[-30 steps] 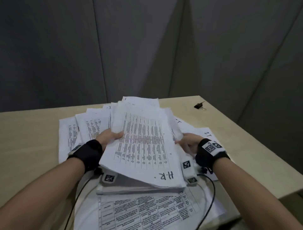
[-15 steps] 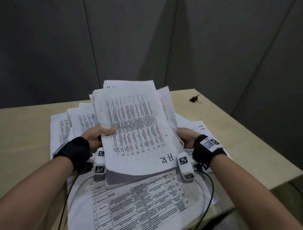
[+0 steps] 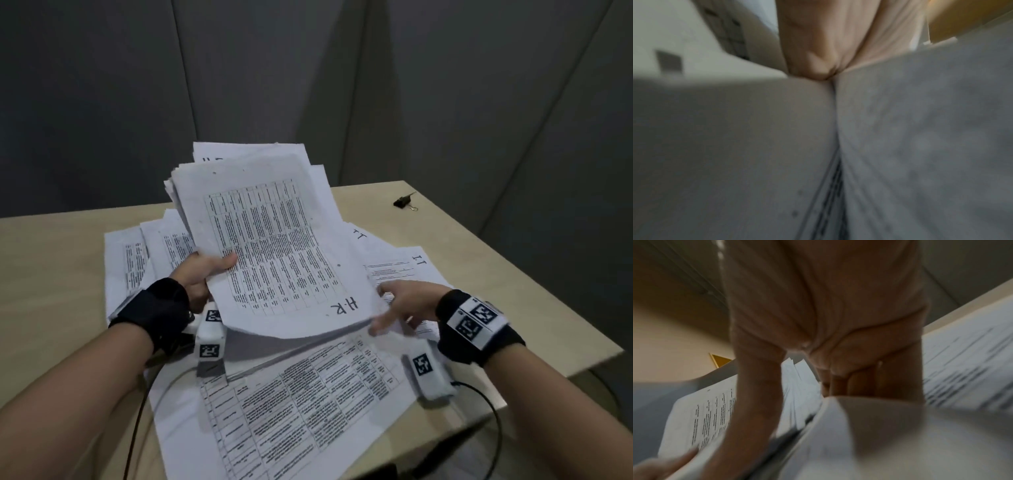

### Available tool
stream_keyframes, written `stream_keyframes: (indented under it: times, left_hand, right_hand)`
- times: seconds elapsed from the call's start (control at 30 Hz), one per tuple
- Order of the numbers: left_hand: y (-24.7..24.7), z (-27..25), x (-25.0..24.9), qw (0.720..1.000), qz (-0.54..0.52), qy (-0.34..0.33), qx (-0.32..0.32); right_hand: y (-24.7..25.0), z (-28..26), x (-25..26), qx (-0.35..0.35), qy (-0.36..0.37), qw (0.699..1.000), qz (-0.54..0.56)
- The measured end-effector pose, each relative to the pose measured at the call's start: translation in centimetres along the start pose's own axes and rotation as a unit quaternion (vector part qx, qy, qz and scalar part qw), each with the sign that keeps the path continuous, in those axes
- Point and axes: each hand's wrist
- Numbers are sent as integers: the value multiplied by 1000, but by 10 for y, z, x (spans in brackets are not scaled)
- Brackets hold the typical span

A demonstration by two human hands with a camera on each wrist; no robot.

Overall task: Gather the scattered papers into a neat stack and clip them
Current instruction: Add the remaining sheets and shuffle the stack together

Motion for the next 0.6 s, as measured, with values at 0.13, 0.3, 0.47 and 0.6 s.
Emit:
stream_keyframes:
  times: [0.13,0.3,0.47,0.6]
  left_hand:
    - [11,-8,-10,1000,5,-1,-18]
    - [35,-29,-21,999,16,-11,-30]
    - [70,-64,-35,997,51,-11,-61]
    - [79,-83,-28,991,92,46,-82]
  right_hand:
    - [1,-6,-7,3,-23,999,-36]
    - [18,-5,-12,-125,-65,987,-82]
    - [42,-5,-25,-245,-133,957,-81]
    - [52,-3,-32,-329,-168,925,-91]
Point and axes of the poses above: each hand's wrist, its own z-axis towards the middle knuckle, its own y-axis out of the back of the hand, x = y × z, and after that the axes turned 12 degrees about x, right-handed
